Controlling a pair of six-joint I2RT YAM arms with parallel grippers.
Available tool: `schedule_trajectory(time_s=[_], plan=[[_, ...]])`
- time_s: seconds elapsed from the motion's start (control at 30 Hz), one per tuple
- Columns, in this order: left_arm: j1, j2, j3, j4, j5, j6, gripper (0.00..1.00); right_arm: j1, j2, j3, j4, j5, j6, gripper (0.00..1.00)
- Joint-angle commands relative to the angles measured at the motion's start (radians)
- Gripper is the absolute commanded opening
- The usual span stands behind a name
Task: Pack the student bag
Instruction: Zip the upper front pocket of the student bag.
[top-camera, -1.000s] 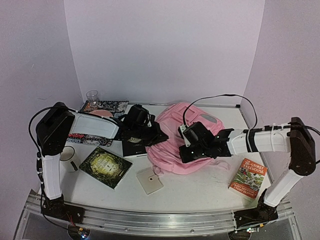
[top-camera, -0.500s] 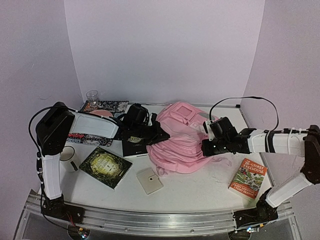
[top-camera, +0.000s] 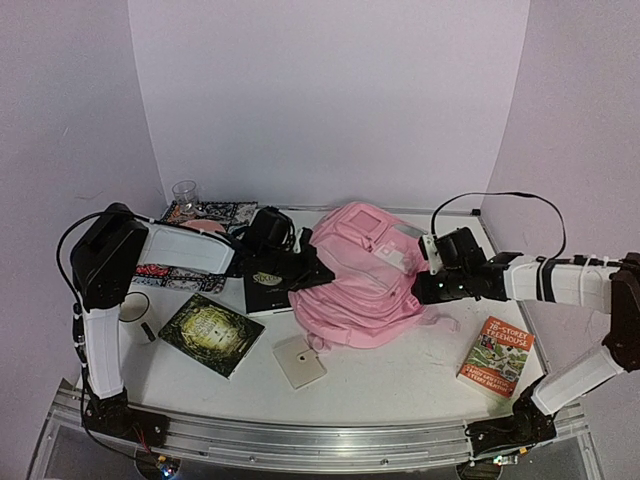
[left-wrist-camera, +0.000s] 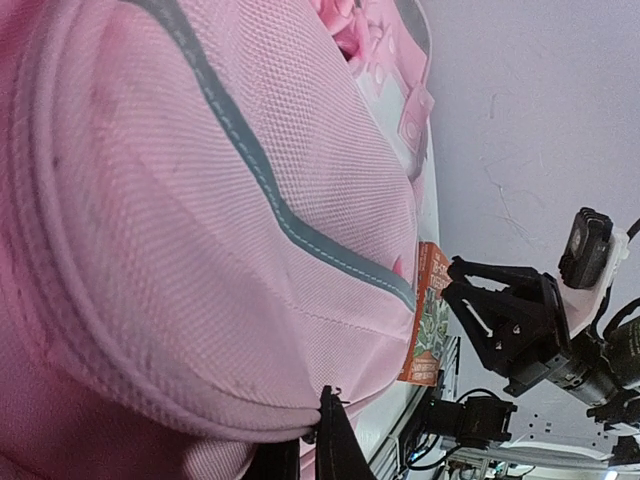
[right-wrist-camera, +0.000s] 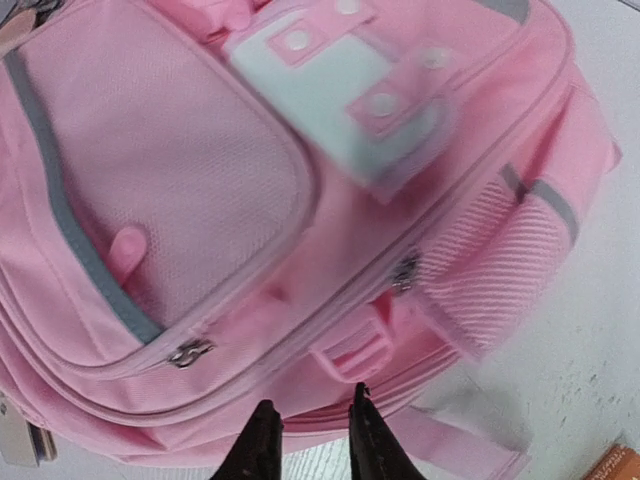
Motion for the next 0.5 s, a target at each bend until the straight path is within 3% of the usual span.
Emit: schedule_trajectory(time_s=[0.0,0.23,0.47], plan=[[0.029,-0.033,0.084,-0.010,-0.014,0.040,0.00,-0.036,-0.072,-0.033,-0.015,0.050,-0.016,0.32],[0.039,0.008,0.156,-0.008,-0.022,0.046,0.03,-0.071,-0.074,-0.078,0.045,-0.010,-0.016,0.41],[0.041,0.026,0.168,-0.007,-0.022,0.050,0.03,-0.085,0.060,-0.078,0.175,-0.029,-0.024,0.38]])
